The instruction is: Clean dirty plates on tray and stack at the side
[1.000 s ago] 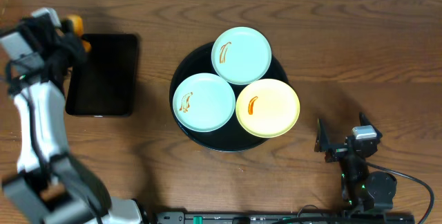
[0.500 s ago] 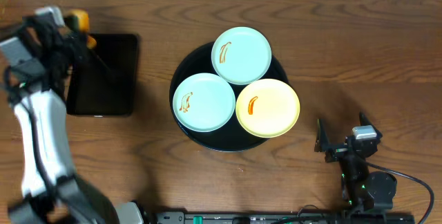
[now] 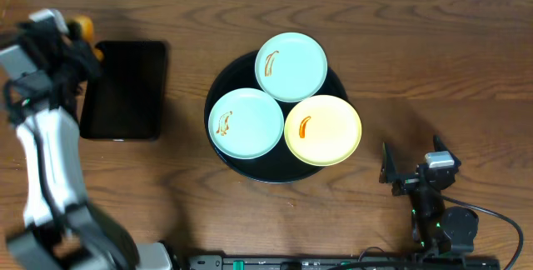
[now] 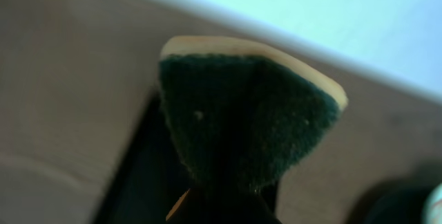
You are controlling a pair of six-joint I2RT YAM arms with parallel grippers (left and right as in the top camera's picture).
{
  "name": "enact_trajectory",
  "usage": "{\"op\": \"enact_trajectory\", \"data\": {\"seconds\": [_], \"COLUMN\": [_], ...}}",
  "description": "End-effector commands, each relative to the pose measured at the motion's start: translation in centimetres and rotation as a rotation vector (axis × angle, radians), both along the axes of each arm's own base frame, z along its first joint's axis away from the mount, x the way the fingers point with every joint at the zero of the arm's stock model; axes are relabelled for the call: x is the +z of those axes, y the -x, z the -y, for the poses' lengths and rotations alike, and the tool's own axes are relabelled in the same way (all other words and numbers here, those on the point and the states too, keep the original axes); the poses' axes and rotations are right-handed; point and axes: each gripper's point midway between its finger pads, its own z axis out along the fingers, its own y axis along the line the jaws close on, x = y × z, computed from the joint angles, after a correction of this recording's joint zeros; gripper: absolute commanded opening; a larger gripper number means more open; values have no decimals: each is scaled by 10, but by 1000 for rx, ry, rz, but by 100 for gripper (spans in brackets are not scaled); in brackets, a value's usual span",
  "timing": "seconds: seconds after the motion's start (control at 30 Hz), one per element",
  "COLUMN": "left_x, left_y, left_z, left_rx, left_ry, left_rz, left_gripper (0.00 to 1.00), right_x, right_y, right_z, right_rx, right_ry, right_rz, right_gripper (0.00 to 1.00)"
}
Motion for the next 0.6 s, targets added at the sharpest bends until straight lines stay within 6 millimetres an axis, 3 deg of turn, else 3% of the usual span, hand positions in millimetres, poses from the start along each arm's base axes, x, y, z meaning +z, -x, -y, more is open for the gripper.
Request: {"op": "enact_trajectory", "data": {"seconds": [0.0,0.1,0.17,0.33,0.47,0.57], "left_x": [-79,-81,-62,21,96,132], "left_y": [-2,-6,-9,-3,23,45], "left_z": [13,26,30,37,50,56], "left_rx": [-68,-132,-146,-158,-166,-143], "left_ry": [138,201,209,146,60,-2], "left_rz": [-149,-128,-83,83,232,297], "left_gripper": [7,7,8,8,7,7], "right_x": [-1,-1,-1,-1,-1,-1], "right_y": [0,0,0,0,0,0], "right_z": [-2,-2,-2,-2,-2,-2], "right_rx": [7,7,7,7,7,7], "right_ry": [8,8,8,8,8,8], "right_rz": [1,1,1,1,1,1], "right_gripper": [99,99,99,99,99,99]}}
